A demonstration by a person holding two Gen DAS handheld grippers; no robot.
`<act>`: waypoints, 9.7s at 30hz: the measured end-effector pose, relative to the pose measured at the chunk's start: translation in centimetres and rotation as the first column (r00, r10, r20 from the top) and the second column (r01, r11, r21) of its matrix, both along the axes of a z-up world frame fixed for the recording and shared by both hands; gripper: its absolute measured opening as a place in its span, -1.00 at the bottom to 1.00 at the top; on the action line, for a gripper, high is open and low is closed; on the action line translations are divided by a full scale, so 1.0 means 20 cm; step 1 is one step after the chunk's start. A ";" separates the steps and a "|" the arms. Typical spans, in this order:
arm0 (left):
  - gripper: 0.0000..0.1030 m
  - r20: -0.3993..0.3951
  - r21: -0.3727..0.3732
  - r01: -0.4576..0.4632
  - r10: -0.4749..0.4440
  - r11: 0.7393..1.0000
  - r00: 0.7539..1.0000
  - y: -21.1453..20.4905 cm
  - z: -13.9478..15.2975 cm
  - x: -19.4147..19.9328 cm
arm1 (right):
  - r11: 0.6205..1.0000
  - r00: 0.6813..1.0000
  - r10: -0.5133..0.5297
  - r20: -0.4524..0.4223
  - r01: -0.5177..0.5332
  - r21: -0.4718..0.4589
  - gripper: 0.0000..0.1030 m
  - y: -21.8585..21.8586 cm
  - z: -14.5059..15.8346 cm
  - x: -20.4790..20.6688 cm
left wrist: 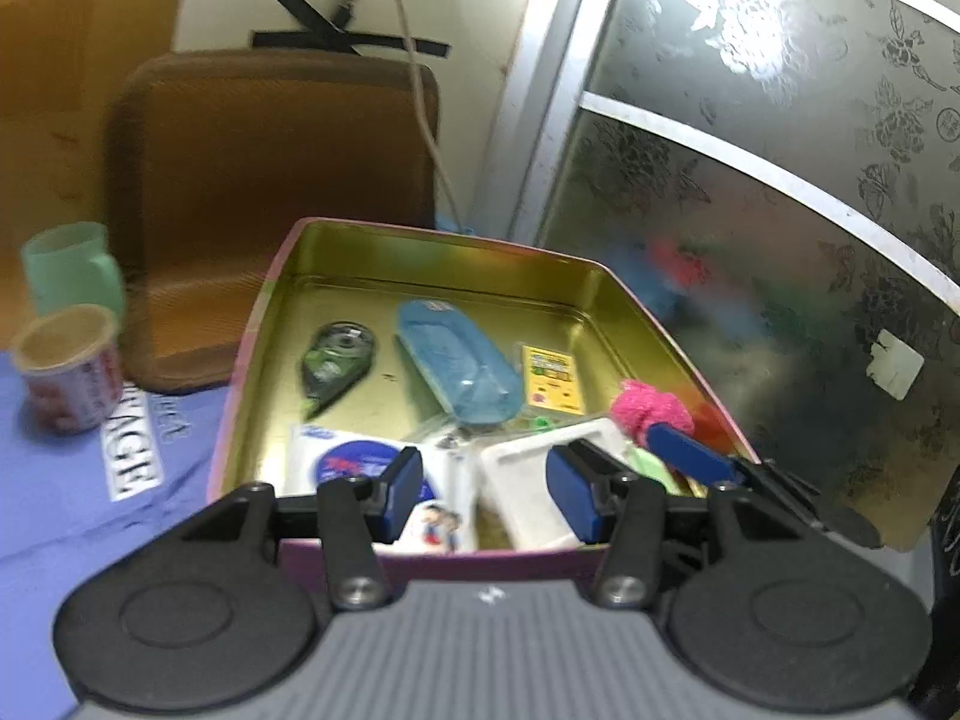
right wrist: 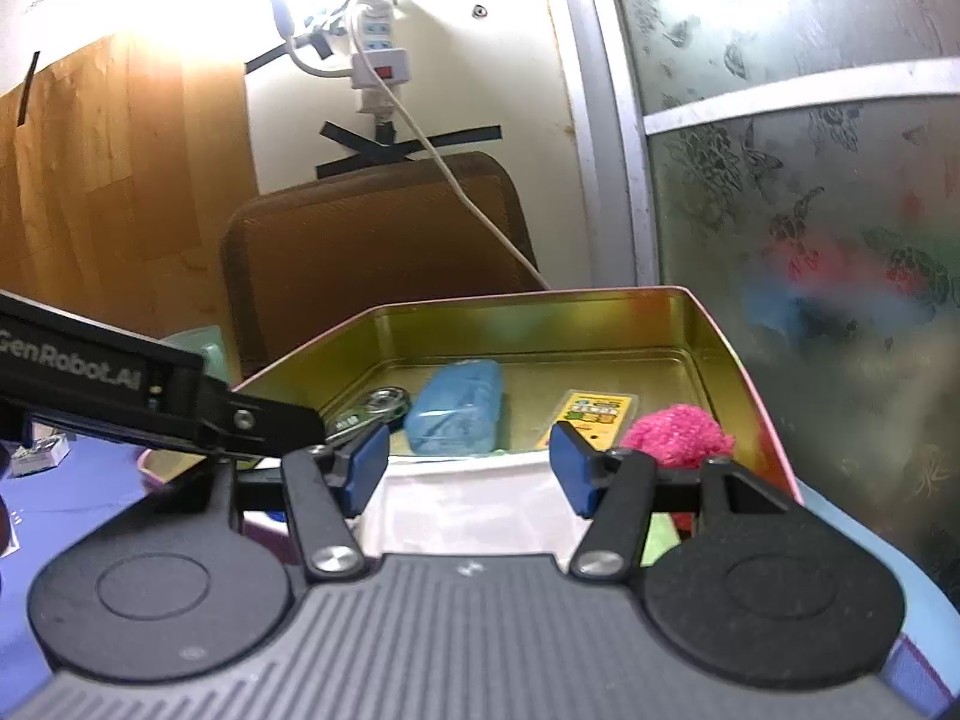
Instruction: Organize soft objects
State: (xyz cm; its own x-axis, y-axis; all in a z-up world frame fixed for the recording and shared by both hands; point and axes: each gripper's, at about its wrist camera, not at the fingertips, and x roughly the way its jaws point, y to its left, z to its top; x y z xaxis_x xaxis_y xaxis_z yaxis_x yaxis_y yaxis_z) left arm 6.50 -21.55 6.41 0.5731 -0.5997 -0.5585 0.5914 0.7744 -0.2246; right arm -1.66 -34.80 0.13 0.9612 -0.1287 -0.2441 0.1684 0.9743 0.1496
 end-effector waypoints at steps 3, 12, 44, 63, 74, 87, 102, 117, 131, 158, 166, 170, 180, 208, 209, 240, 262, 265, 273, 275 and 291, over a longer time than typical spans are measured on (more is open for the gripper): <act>-0.09 0.012 0.013 -0.041 0.041 0.999 0.999 0.07 0.00 -0.03 | 1.000 1.000 0.009 0.008 -0.008 -0.009 0.19 0.04 0.01 -0.03; -0.09 0.020 0.070 -0.128 0.127 0.989 0.992 0.24 -0.05 -0.14 | 1.000 0.999 0.009 0.045 -0.010 0.020 0.19 0.11 0.08 -0.13; 0.09 0.067 0.091 -0.254 0.249 0.963 0.966 0.72 -0.11 -0.32 | 0.990 0.992 0.124 0.032 -0.126 0.065 0.20 0.44 0.16 -0.20; 0.16 0.048 0.104 -0.418 0.415 0.903 0.909 1.10 -0.20 -0.19 | 0.972 0.972 0.235 -0.019 -0.235 0.006 0.20 0.71 0.12 -0.07; 0.23 0.093 0.190 -0.601 0.595 0.776 0.798 1.46 -0.39 -0.02 | 0.946 0.935 0.322 -0.148 -0.322 0.025 0.20 0.88 -0.04 0.07; 0.36 0.107 0.202 -0.603 0.594 0.772 0.797 1.44 -0.40 -0.01 | 0.942 0.915 0.335 -0.225 -0.325 0.078 0.20 0.90 -0.14 0.17; 0.39 0.172 0.216 -0.610 0.585 0.763 0.792 1.41 -0.39 -0.04 | 0.935 0.930 0.347 -0.119 -0.334 0.117 0.20 0.85 -0.14 0.11; 0.42 0.201 0.195 -0.611 0.578 0.767 0.791 1.41 -0.37 -0.06 | 0.945 0.944 0.316 -0.092 -0.305 0.116 0.20 0.83 -0.13 0.10; 0.69 0.051 -0.074 -0.761 0.764 0.645 0.643 1.72 -0.32 -0.11 | 0.802 0.790 0.571 -0.223 -0.595 -0.053 0.35 1.31 -0.04 0.72; 0.85 0.036 -0.062 -0.811 0.813 0.582 0.581 1.76 -0.34 -0.10 | 0.755 0.705 0.584 -0.403 -0.654 -0.048 0.50 1.59 -0.13 0.92; 0.91 0.147 0.050 -0.672 0.660 0.739 0.737 1.57 -0.34 -0.09 | 0.811 0.767 0.513 -0.386 -0.581 -0.077 0.50 1.15 -0.14 0.54; 0.99 0.225 0.143 -0.586 0.550 0.798 0.804 1.43 -0.35 -0.11 | 0.868 0.824 0.443 -0.353 -0.493 -0.063 0.50 0.92 -0.16 0.33; 0.99 0.131 0.149 -0.384 0.367 0.911 0.921 1.14 -0.32 -0.19 | 0.930 0.898 0.349 -0.269 -0.366 -0.014 0.78 0.57 -0.19 0.02; -0.04 0.001 0.028 0.120 -0.120 0.992 0.993 0.35 0.02 -0.13 | 0.912 0.927 0.375 -0.024 -0.373 -0.172 0.43 0.38 -0.02 -0.09; -0.04 0.013 0.031 0.126 -0.127 0.992 0.992 0.31 0.05 -0.11 | 0.918 0.932 0.362 -0.007 -0.357 -0.170 0.43 0.35 0.01 -0.07; 0.65 0.067 -0.002 -0.267 0.266 0.964 0.962 0.99 -0.12 0.15 | 0.940 0.947 0.319 0.037 -0.311 -0.142 0.56 0.49 0.13 0.21; 0.74 -0.029 -0.065 -0.548 0.547 0.834 0.837 1.64 -0.30 0.27 | 0.932 0.857 0.360 -0.368 -0.348 0.100 0.78 0.87 0.23 1.78; 0.74 -0.011 -0.085 -0.600 0.602 0.795 0.799 1.69 -0.28 0.26 | 0.941 0.859 0.315 -0.404 -0.337 0.017 0.59 0.98 0.20 1.84; 0.74 0.024 -0.144 -0.705 0.715 0.694 0.699 1.78 -0.23 0.22 | 0.727 0.882 0.374 -0.287 -0.471 -0.500 0.57 1.42 0.09 1.36; 0.75 0.031 -0.178 -0.730 0.745 0.660 0.666 1.83 -0.21 0.20 | 0.616 0.862 0.434 -0.263 -0.497 -0.611 0.57 1.51 0.03 1.17; 0.86 -0.045 -0.216 -0.502 0.505 0.838 0.862 1.73 -0.26 0.21 | 0.298 0.713 0.641 -0.283 -0.571 -0.765 0.75 1.38 -0.14 0.12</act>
